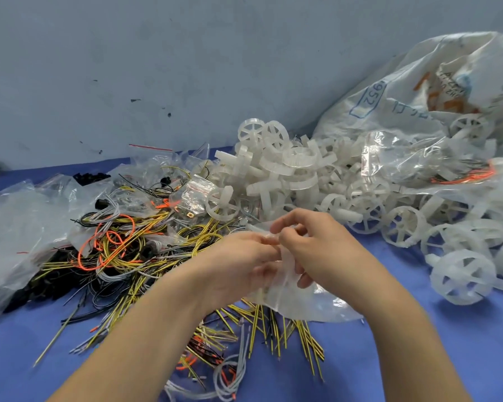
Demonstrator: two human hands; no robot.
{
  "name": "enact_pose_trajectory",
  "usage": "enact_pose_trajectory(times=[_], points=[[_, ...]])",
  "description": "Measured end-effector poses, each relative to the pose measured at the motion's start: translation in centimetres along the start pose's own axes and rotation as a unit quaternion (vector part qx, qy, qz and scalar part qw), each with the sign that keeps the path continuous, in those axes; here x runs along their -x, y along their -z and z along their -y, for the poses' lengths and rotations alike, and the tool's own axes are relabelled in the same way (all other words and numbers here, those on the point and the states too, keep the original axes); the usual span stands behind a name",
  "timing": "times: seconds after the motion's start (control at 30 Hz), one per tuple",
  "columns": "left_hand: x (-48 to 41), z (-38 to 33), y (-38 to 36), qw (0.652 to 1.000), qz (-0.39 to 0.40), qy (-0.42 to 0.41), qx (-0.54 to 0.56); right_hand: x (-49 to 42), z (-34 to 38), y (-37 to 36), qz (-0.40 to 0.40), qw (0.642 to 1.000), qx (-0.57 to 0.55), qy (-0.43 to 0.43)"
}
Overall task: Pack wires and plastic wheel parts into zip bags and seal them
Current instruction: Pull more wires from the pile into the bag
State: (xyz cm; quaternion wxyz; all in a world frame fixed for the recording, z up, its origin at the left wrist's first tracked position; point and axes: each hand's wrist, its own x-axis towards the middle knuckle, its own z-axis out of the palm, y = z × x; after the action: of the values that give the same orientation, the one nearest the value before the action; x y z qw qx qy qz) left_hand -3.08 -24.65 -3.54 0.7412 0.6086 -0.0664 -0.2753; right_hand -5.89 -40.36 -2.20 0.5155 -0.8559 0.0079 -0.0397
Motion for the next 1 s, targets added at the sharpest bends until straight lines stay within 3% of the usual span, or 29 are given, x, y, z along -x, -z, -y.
enact_pose_trajectory(times=[0.1, 0.2, 0.33, 0.53, 0.67, 0.87, 1.0], points=[[2.0, -1.0, 2.2, 0.998, 0.005, -0.054, -0.035, -0.1, 0.1, -0.5, 0.008, 1.0, 0.02, 0.01], [4.3, -1.8, 5.7, 0.979, -0.103, -0.124, -0.125, -0.2, 0.3, -1.1, 0.026, 0.998, 0.05, 0.014], [3.9, -0.6, 9.7, 0.873, -0.296, -0.148, -0.357, -0.2, 0.3, -2.1, 0.032, 0.99, 0.135, 0.022], [2.2, 1.1, 10.5, 0.804, -0.294, -0.163, -0.49, -0.4, 0.5, -3.2, 0.025, 0.986, 0.164, 0.02], [1.3, 1.0, 9.2, 0.728, -0.296, -0.178, -0.592, -0.5, 0.5, -3.5, 0.027, 0.987, 0.159, 0.025], [1.8, 0.0, 9.4, 0.751, -0.291, -0.139, -0.577, -0.4, 0.5, -3.9, 0.045, 0.983, 0.173, 0.045], [3.8, -1.3, 10.4, 0.78, -0.241, -0.097, -0.569, -0.5, 0.5, -3.8, 0.046, 0.98, 0.185, 0.054]])
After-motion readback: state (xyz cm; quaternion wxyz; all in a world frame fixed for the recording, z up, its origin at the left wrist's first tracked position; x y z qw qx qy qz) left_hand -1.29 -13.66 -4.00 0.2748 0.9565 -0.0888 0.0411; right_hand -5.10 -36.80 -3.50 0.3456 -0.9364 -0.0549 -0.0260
